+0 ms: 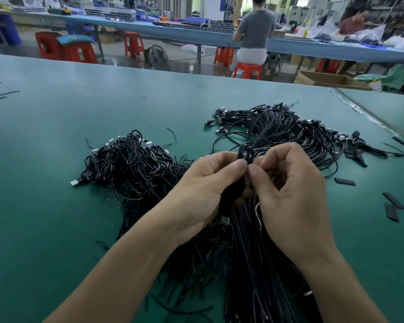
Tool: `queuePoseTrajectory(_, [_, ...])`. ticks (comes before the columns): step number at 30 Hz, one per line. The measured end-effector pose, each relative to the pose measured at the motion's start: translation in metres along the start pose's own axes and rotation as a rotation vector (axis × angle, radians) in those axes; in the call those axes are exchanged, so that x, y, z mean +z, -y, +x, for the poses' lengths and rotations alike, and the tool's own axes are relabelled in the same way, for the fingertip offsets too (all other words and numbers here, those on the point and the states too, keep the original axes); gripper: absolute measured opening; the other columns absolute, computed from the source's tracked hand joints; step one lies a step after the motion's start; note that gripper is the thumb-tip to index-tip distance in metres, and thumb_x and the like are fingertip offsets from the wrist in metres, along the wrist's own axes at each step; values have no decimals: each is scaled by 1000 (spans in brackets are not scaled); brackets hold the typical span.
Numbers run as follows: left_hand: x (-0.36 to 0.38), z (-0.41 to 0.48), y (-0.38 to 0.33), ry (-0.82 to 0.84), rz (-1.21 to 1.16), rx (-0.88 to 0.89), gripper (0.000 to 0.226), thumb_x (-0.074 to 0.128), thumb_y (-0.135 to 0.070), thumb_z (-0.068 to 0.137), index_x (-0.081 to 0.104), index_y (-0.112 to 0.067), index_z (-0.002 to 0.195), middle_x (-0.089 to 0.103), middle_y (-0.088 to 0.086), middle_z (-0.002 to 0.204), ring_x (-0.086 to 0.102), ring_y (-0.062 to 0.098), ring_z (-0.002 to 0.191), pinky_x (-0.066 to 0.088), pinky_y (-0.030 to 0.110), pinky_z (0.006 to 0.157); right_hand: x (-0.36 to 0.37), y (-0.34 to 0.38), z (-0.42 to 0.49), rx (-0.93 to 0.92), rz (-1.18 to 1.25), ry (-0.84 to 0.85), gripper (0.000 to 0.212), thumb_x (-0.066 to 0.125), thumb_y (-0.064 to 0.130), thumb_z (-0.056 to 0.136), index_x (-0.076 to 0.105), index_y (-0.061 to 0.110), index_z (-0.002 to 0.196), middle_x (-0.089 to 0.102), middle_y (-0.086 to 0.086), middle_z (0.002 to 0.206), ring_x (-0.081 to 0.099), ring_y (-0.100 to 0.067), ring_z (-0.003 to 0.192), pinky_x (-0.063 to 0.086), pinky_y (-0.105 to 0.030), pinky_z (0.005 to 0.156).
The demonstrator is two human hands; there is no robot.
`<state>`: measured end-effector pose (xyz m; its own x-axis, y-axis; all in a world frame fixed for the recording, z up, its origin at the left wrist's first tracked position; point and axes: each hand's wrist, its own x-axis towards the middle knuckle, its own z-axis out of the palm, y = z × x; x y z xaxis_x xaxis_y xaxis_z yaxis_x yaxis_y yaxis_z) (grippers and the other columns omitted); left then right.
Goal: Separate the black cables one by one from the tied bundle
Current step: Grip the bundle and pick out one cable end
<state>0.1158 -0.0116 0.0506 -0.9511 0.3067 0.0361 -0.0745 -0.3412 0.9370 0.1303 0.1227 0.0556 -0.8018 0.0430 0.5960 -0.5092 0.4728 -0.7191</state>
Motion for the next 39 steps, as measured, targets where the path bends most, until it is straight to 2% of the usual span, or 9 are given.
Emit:
queuePoseTrajectory(3, [-3,1,2,-39,137,135,11,63,-13,95,69,-21,101,72,-5,91,66,11,87,54,26,84,2,-5,1,175,145,-31,26,69,15,88,52,31,76,68,3,80,65,-13,71,56,-39,71])
queuePoseTrajectory(8, [-12,2,2,-263,775,402,30,79,-23,84,66,-46,98,52,-18,89,52,1,82,39,14,74,5,-10,2,456,537,-4,34,64,-3,90,46,20,73,58,5,65,49,-4,58,45,-17,56])
queuePoseTrajectory(13, [-9,-1,2,-155,905,610,29,73,0,83,75,-24,98,55,-8,73,50,8,63,37,12,62,5,-14,5,616,868,20,32,62,-4,83,45,20,73,54,2,62,46,-5,53,40,-15,46])
queuePoseTrajectory(18, [-10,-3,5,-81,730,509,17,56,-26,91,73,-28,90,66,0,68,56,18,57,45,31,52,2,-15,7,612,953,41,26,67,8,71,43,19,73,57,1,61,49,-7,51,43,-14,45])
queuePoseTrajectory(20, [-12,-2,4,-73,702,490,8,67,-34,90,67,-27,86,65,-11,70,55,2,58,43,17,54,-1,-17,7,577,913,58,28,68,5,76,44,20,71,55,1,62,47,-9,53,43,-16,50])
queuePoseTrajectory(24, [-21,2,6,-129,751,399,34,83,-25,79,52,-34,90,68,-16,86,61,2,68,43,14,58,-3,-14,7,450,736,91,35,64,-6,87,43,18,72,59,7,65,45,-9,59,43,-20,58])
queuePoseTrajectory(29, [-22,1,6,-335,829,463,30,88,-36,71,59,-30,73,61,-7,69,43,2,54,35,13,50,-4,-3,7,354,689,128,38,62,-12,87,40,15,71,63,5,64,56,-1,56,47,-12,60])
queuePoseTrajectory(34, [-20,-1,-2,-358,624,353,18,78,-20,86,66,-19,72,68,-2,57,55,8,46,42,21,45,6,1,1,363,663,193,39,63,-13,86,41,14,70,60,-2,67,57,0,58,47,-11,59])
queuePoseTrajectory(39, [-15,-1,-8,-261,389,128,24,58,-18,100,75,-13,83,75,8,75,66,16,63,57,34,63,6,-5,3,345,568,171,40,65,-11,87,41,16,69,62,6,64,58,-3,62,50,-14,62])
